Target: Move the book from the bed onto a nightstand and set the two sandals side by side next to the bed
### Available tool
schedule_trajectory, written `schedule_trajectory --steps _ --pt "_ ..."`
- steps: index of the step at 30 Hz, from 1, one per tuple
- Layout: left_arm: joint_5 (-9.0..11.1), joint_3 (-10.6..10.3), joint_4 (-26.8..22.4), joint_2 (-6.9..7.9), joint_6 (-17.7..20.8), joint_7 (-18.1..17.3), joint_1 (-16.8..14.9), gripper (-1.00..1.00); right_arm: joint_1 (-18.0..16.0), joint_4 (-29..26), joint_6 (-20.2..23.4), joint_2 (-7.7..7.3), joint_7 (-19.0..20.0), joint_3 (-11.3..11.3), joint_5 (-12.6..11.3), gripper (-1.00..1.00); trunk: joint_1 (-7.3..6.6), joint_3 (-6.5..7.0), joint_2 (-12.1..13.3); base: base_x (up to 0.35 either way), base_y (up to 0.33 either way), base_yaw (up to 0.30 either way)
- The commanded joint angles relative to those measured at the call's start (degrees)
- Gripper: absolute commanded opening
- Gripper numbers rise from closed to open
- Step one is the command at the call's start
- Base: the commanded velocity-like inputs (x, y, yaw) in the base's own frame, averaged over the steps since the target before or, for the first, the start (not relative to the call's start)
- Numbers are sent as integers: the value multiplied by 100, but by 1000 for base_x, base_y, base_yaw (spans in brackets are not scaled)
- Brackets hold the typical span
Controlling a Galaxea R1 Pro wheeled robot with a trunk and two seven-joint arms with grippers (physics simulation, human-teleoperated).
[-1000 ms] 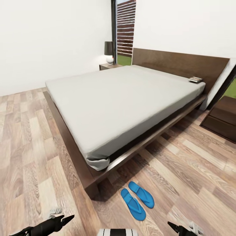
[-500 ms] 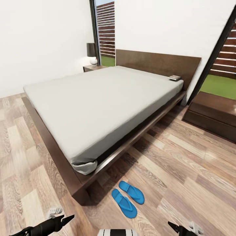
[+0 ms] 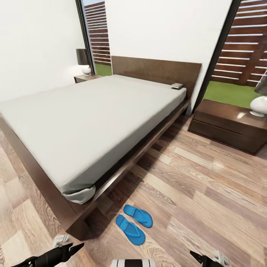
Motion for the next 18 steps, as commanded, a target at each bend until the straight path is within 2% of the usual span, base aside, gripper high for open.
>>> schedule_trajectory --steps 1,13,18 --pt "-57 48 -2 -1 -15 -22 -2 100 -4 -4 52 2 28 -48 25 100 -1 -4 -2 0 0 -283" --pt "-57 50 -2 -1 -15 -22 -2 100 -4 -13 52 2 28 -48 25 100 -1 -4 -2 0 0 -281" --pt "-60 51 -2 -1 -15 -22 -2 100 -4 -14 52 6 28 -48 25 100 -1 -4 -2 0 0 -64"
